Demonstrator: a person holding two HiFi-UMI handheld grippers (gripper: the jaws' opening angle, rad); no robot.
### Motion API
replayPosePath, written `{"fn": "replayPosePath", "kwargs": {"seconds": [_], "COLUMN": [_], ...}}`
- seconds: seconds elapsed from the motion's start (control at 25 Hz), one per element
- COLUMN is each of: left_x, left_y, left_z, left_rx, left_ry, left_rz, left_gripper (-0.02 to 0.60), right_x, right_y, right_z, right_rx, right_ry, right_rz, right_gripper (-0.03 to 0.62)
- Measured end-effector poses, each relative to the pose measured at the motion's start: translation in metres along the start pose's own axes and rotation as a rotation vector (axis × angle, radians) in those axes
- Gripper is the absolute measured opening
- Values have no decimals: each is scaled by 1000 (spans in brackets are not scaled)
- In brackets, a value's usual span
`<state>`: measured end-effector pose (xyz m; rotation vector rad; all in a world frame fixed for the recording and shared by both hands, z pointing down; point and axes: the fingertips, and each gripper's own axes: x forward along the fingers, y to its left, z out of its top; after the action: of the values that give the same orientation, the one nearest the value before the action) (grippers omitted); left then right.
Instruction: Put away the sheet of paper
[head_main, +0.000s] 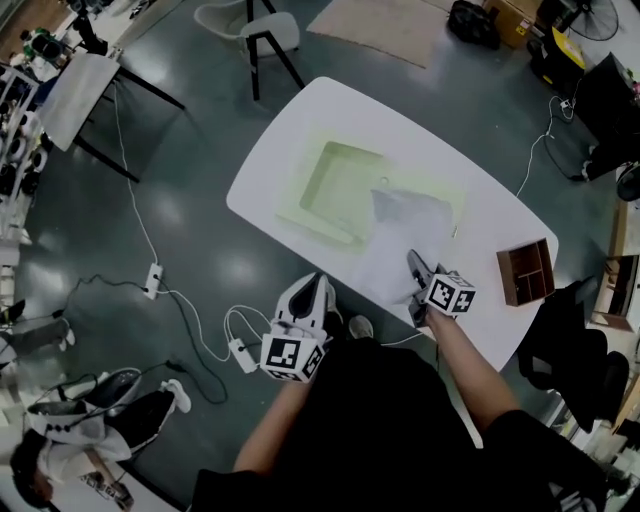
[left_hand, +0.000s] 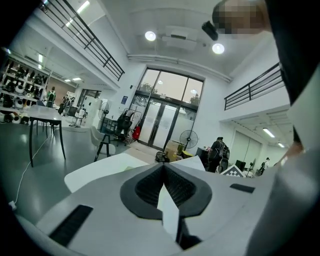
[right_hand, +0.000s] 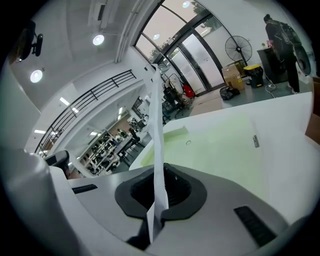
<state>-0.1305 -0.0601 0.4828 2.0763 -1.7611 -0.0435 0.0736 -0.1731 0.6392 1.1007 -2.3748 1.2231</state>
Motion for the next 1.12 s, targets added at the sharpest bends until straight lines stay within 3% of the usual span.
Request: {"fn": "replayPosePath", "kwargs": {"seconds": [0.28, 0.6, 0.84, 1.12], "left_x": [26, 47, 65, 77], "left_y": [16, 31, 54, 72], "left_z": [2, 5, 24, 33], "left_rx": [-3, -28, 17, -18], "left_ry": [35, 64, 42, 46], "left_rz": [-86, -136, -149, -190], "left_gripper": [3, 3, 3, 3], "right_x": [24, 43, 62, 74], "right_y": [-21, -41, -47, -53], "right_z": [13, 33, 40, 36], "right_rx": [3, 49, 141, 127], "right_ry": [10, -6, -15, -3], "right_rz": [-68, -127, -125, -169], "right_gripper": [-2, -2, -1, -2]}}
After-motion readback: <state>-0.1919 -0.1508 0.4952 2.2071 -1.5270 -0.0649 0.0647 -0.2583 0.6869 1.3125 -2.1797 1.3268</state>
